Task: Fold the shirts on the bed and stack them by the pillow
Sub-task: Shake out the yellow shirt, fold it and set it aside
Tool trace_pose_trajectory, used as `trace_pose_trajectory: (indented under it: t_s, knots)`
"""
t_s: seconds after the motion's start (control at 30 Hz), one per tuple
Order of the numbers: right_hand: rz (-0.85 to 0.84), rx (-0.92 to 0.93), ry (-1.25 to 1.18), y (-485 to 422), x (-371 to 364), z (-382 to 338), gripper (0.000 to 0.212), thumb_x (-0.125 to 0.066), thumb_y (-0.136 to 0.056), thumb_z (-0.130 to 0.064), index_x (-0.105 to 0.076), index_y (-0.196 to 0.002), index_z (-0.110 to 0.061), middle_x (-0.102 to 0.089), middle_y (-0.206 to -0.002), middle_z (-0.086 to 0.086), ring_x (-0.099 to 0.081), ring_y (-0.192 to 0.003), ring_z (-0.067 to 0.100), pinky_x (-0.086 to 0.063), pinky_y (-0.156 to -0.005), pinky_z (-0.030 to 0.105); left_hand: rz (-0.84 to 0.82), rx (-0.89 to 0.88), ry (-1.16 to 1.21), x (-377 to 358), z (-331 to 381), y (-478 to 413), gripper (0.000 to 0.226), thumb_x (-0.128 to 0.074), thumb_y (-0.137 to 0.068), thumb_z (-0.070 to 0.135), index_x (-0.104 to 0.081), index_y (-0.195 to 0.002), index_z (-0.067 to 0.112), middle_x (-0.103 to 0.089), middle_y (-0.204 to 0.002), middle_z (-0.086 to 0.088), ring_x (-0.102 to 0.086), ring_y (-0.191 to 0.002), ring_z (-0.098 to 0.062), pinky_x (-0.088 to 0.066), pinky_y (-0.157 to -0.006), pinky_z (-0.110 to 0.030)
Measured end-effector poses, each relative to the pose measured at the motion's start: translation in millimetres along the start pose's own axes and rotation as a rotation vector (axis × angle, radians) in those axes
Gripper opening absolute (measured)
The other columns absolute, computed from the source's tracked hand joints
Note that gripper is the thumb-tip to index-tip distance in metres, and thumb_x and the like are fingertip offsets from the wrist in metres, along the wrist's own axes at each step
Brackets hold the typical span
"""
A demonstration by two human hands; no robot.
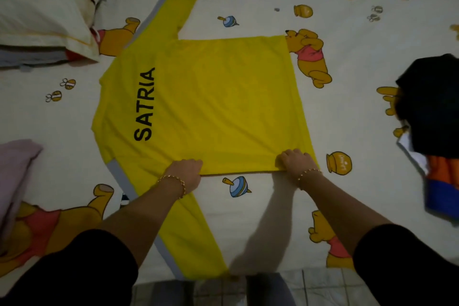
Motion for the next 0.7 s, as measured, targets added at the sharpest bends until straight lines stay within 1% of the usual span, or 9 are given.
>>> trace_pose_trajectory:
  t_s: [0.1,0.17,0.27,0.33,0.4,0.53,0.7]
  knots:
    - [-0.055,0.011,-0.072,10.9,6.5,3.5,0.042,-0.06,-0.084,-0.01,-0.045,-0.123,-0.013,-0.045,-0.129,0.01,-0.041,-0.122,0.029,-0.039,-0.096,0.042,0.002,0.004,0.108,9.2,0.1,12.1,0.023,-0.049,-0.09,0.024,-0.047,-0.11,0.012,-0.057,-0.113,-0.006,-0.055,-0.104,-0.027,-0.039,-0.08,-0.031]
    - [-0.044,0.004,-0.135,14.8,22.4,4.5,0.034,-0.058,-0.084,-0.011,-0.046,-0.116,-0.013,-0.047,-0.122,0.011,-0.043,-0.116,0.029,-0.041,-0.093,0.041,0.039,0.02,0.205,25.2,-3.3,20.0,0.021,-0.051,-0.088,0.024,-0.047,-0.105,0.012,-0.057,-0.107,-0.006,-0.055,-0.099,-0.026,-0.035,-0.074,-0.029]
    - [0.027,0.022,-0.232,15.6,61.1,2.2,0.028,-0.056,-0.084,-0.009,-0.05,-0.111,-0.013,-0.049,-0.116,0.011,-0.046,-0.111,0.03,-0.042,-0.085,0.038,0.135,0.066,0.34,61.8,-14.0,28.1,0.013,-0.054,-0.086,0.022,-0.044,-0.092,0.016,-0.05,-0.088,-0.002,-0.049,-0.082,-0.022,-0.031,-0.065,-0.027]
    - [0.09,0.042,-0.28,9.8,92.5,-1.0,0.026,-0.056,-0.084,-0.009,-0.052,-0.11,-0.013,-0.05,-0.114,0.011,-0.046,-0.111,0.03,-0.041,-0.081,0.036,0.214,0.103,0.412,92.1,-26.4,28.5,0.015,-0.056,-0.085,0.021,-0.041,-0.086,0.017,-0.045,-0.076,0.002,-0.045,-0.074,-0.02,-0.028,-0.06,-0.028]
    - [0.15,0.064,-0.31,-1.5,126.2,-5.3,0.026,-0.057,-0.083,-0.01,-0.053,-0.108,-0.012,-0.051,-0.112,0.011,-0.046,-0.11,0.029,-0.042,-0.082,0.037,0.297,0.141,0.474,125.9,-43.4,26.9,0.018,-0.058,-0.084,0.021,-0.041,-0.081,0.016,-0.043,-0.067,0.003,-0.045,-0.067,-0.021,-0.027,-0.056,-0.029]
    - [0.218,0.112,-0.346,-36.0,197.2,-14.5,0.027,-0.058,-0.082,-0.009,-0.054,-0.109,-0.011,-0.051,-0.112,0.011,-0.045,-0.111,0.029,-0.045,-0.084,0.039,0.433,0.15,0.58,196.7,-85.3,16.5,0.02,-0.057,-0.084,0.014,-0.039,-0.076,0.014,-0.04,-0.06,0.002,-0.039,-0.056,-0.018,-0.025,-0.05,-0.03]
    - [0.308,0.14,-0.393,-109.4,281.3,-20.9,0.028,-0.057,-0.08,-0.007,-0.055,-0.107,-0.012,-0.052,-0.112,0.01,-0.046,-0.109,0.027,-0.046,-0.082,0.037,0.528,0.174,0.629,267.5,-151.2,-25.9,0.028,-0.059,-0.082,0.014,-0.035,-0.069,0.021,-0.04,-0.058,0.001,-0.037,-0.053,-0.018,-0.029,-0.052,-0.031]
Point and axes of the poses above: each hand's wrist, its own y-axis away from the middle knuckle, its own x-axis out of the back of the hand, z = x × y, the point moved 2 cm from there along -y, towards the middle knuckle
